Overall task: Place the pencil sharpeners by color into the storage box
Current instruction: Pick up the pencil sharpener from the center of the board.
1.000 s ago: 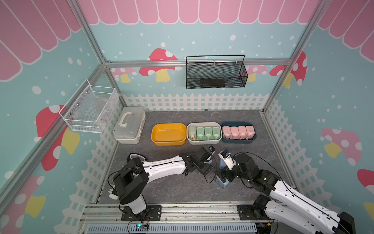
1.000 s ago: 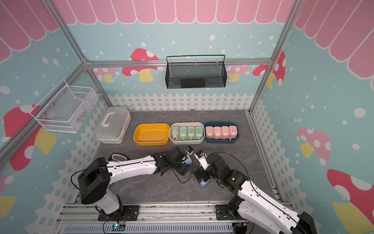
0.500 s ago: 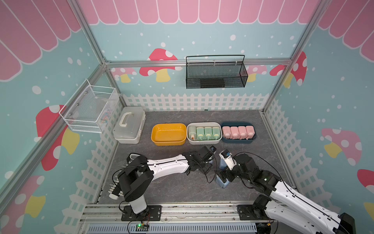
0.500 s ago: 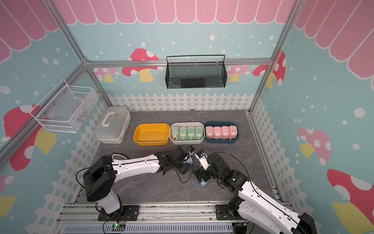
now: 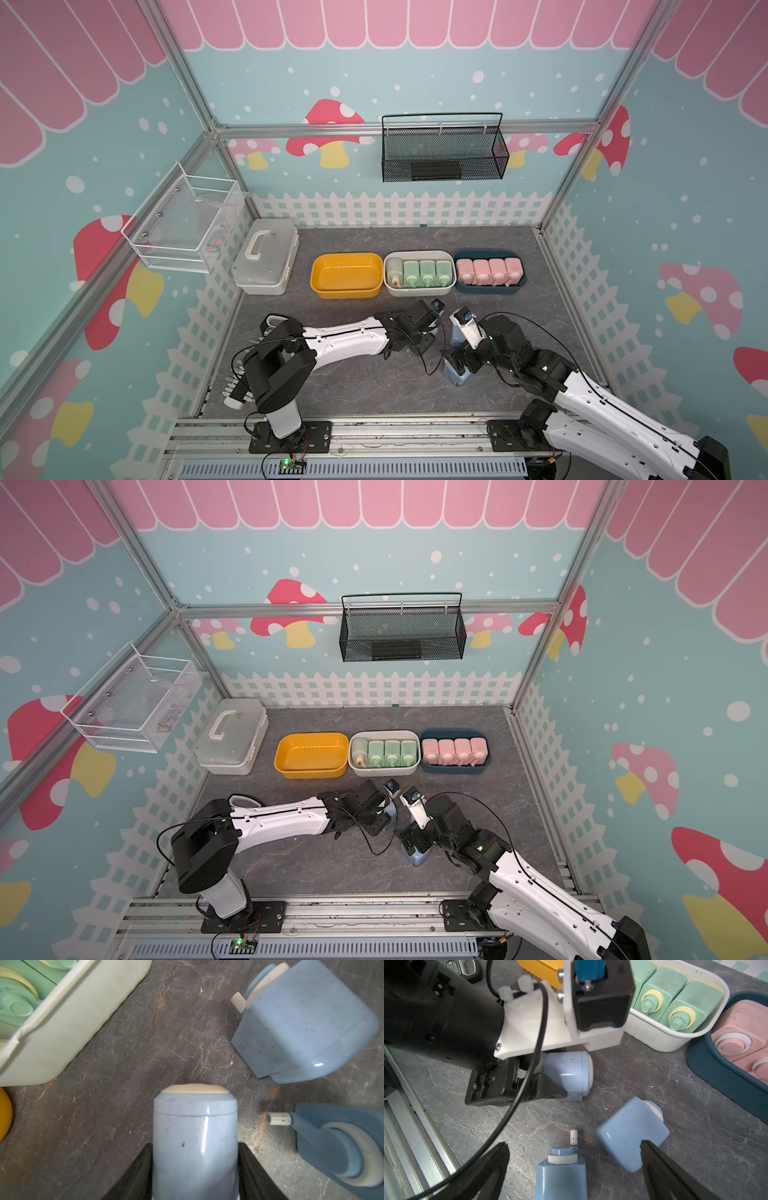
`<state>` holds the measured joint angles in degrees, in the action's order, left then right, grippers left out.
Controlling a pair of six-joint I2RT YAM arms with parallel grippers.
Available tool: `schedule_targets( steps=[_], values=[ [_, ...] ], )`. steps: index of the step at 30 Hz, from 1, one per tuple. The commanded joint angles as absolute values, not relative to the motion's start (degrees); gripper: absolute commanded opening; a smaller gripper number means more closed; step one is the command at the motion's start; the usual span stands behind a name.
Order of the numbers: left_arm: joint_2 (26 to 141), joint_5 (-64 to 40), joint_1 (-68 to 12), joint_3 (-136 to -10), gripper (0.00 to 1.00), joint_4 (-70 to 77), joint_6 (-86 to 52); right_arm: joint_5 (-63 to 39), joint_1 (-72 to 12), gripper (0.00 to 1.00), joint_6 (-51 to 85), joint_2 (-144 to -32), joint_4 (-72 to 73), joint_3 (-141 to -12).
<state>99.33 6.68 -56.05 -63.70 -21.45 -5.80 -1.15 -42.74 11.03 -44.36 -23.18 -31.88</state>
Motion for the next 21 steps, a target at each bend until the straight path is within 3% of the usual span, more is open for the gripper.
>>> schedule_targets(
  steps=[1,3,6,21],
  values=[
    [99.3,6.8,-56.3,-64.0,0.27,-20.7,-6.3,-2.4,-42.5,0.99,11.1,-44.8,-22.8,-31.3],
    [99.4,5.4,-56.2,-64.1,0.20,-20.8,-6.4,-3.0,-42.5,0.99,11.1,-45.3,-22.5,-31.6],
    [99.3,5.1,-56.2,-64.0,0.00,-20.8,-7.4,-3.8,-42.5,0.99,11.3,-46.6,-22.2,-32.3],
    [92.3,8.9,-52.6,-57.2,0.00,-15.1,-18.6,-8.3,-42.5,0.99,11.1,-51.2,-15.7,-32.3]
  ],
)
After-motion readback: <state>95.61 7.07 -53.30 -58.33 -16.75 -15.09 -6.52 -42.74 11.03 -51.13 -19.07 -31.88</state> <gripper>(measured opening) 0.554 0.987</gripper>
